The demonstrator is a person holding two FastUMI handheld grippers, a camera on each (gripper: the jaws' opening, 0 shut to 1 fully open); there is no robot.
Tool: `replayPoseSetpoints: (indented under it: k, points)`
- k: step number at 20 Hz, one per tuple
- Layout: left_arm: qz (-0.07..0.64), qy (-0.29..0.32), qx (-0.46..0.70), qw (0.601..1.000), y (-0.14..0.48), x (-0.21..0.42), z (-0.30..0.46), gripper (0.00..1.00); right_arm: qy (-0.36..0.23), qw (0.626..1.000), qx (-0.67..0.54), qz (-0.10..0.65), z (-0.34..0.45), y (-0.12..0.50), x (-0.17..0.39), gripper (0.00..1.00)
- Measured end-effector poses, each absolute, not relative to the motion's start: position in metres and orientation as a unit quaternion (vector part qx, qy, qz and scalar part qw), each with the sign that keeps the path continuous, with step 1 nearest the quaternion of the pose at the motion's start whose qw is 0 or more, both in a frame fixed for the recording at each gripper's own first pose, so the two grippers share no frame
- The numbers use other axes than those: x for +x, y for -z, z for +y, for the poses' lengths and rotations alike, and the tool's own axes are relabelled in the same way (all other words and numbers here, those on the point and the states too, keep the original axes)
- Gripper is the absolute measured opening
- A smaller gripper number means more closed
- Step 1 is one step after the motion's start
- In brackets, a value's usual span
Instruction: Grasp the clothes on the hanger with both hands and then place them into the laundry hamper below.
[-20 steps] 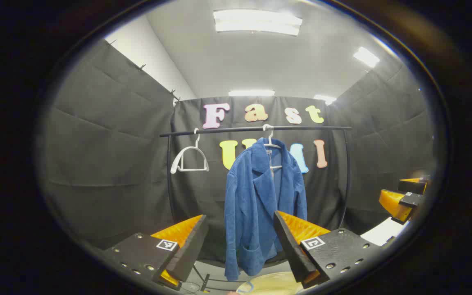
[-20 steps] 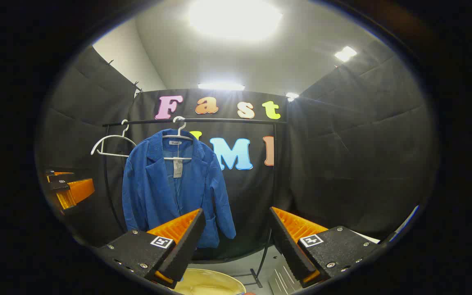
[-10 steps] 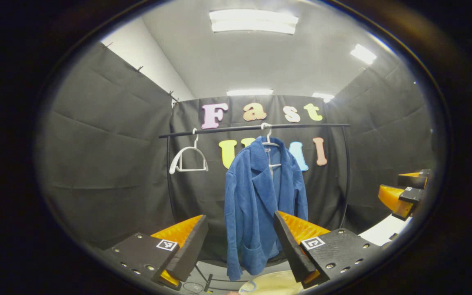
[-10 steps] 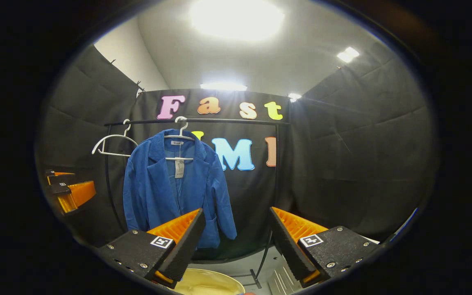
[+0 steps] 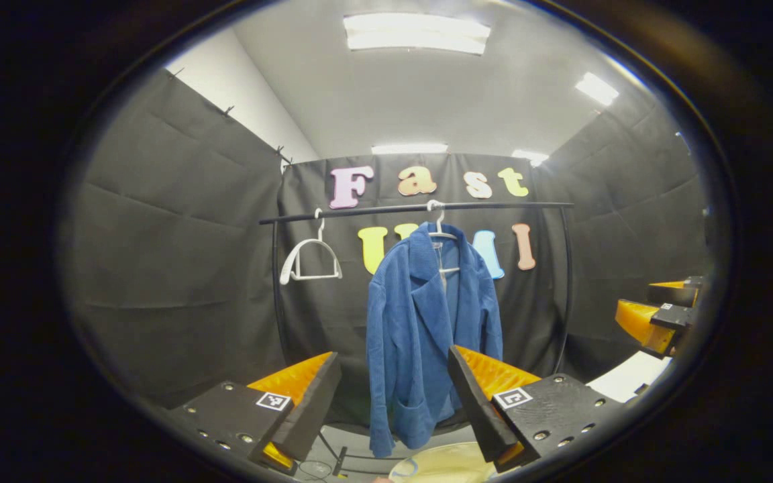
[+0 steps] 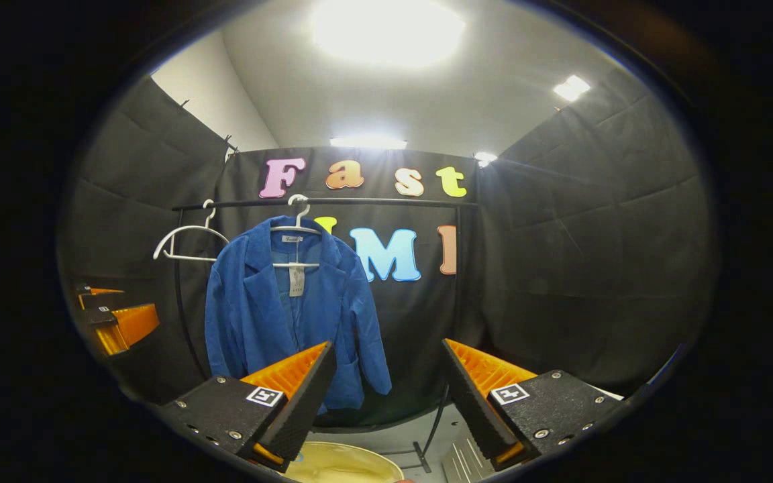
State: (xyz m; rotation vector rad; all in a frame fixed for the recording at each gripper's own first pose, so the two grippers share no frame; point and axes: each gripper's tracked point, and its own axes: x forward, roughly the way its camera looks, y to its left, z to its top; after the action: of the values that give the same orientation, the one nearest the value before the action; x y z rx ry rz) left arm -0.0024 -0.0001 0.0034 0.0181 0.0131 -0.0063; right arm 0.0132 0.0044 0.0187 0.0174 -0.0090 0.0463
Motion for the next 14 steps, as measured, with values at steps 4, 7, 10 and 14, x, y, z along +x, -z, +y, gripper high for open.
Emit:
replayPoseSetpoints:
  k: [4, 7, 10, 14]
  points:
    - [0.0, 0.001, 0.006, 1.0, -0.011, 0.004, 0.003, 0.93, -0.033, 0.999, 0.025, -0.02, 0.009, -0.044, 0.03, 0.96]
    - [-0.003, 0.006, -0.007, 1.0, -0.015, 0.009, -0.001, 0.93, -0.038, 0.998, 0.016, -0.041, 0.013, -0.067, 0.041, 0.96]
    - [-0.006, 0.005, -0.01, 1.0, -0.019, 0.014, 0.0, 0.99, -0.043, 0.997, 0.002, -0.061, 0.021, -0.086, 0.055, 0.96]
    - [-0.015, 0.007, -0.019, 1.0, -0.026, 0.024, -0.005, 0.99, -0.055, 0.996, -0.008, -0.073, 0.033, -0.099, 0.074, 0.96]
